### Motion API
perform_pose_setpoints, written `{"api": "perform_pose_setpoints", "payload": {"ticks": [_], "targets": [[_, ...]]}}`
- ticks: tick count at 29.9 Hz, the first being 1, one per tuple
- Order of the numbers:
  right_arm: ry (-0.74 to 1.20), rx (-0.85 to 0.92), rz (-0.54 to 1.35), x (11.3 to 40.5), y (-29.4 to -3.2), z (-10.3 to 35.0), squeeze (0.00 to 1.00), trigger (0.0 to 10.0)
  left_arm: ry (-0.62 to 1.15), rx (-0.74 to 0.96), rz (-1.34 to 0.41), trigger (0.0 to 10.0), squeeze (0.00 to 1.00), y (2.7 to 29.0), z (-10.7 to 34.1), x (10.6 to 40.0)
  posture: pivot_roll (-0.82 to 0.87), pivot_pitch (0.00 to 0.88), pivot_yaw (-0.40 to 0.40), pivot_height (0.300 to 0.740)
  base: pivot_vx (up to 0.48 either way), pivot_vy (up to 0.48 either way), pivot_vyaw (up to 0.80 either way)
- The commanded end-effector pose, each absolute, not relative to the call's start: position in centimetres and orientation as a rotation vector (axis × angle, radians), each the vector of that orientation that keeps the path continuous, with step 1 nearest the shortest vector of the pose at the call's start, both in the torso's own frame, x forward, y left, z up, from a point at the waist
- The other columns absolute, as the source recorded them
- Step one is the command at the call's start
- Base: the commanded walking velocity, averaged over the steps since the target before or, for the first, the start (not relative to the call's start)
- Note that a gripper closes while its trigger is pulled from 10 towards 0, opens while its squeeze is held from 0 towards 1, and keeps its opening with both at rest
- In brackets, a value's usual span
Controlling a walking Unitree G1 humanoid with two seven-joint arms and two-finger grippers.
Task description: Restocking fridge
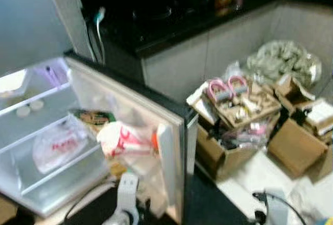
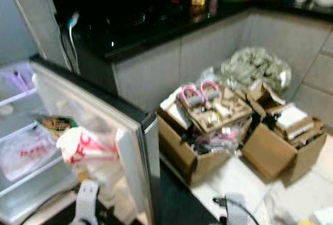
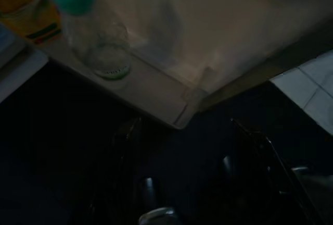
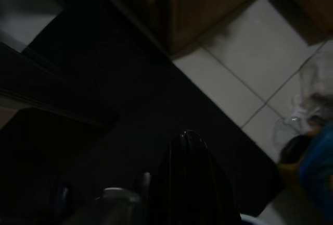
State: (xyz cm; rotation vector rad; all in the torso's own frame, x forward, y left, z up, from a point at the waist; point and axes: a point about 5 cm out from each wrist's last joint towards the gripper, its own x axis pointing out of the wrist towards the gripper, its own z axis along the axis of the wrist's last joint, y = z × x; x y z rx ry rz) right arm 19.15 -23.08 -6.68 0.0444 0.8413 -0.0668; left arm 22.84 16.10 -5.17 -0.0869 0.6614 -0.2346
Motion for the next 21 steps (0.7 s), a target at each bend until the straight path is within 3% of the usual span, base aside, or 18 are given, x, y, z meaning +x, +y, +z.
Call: {"api": "perform_pose_setpoints", "payload": {"ticks": [1, 10, 19, 21], "targets": [[0.858, 0.055, -0.047, 18.9, -22.4, -7.0, 0.0, 10.0, 0.68, -0.079, -0.219, 10.0, 0.0, 16.7, -5.5, 22.2, -0.11, 0.087, 0.016, 0.74, 0.0, 0.0, 0.0], [0.847, 0.067, -0.05, 19.2, -22.4, -6.8, 0.0, 10.0, 0.676, -0.074, -0.196, 10.0, 0.0, 17.2, -5.5, 22.1, -0.11, 0.089, 0.023, 0.74, 0.0, 0.0, 0.0], [0.793, 0.02, 0.052, 21.6, -22.0, -5.4, 0.0, 10.0, 0.639, -0.056, 0.07, 10.0, 0.0, 21.6, -5.3, 21.4, -0.11, 0.09, 0.034, 0.74, 0.0, 0.0, 0.0], [0.744, -0.034, 0.016, 23.7, -22.6, -4.1, 0.0, 10.0, 0.654, -0.048, 0.101, 10.0, 0.0, 22.5, -5.3, 21.1, -0.1, 0.089, 0.04, 0.74, 0.0, 0.0, 0.0]]}}
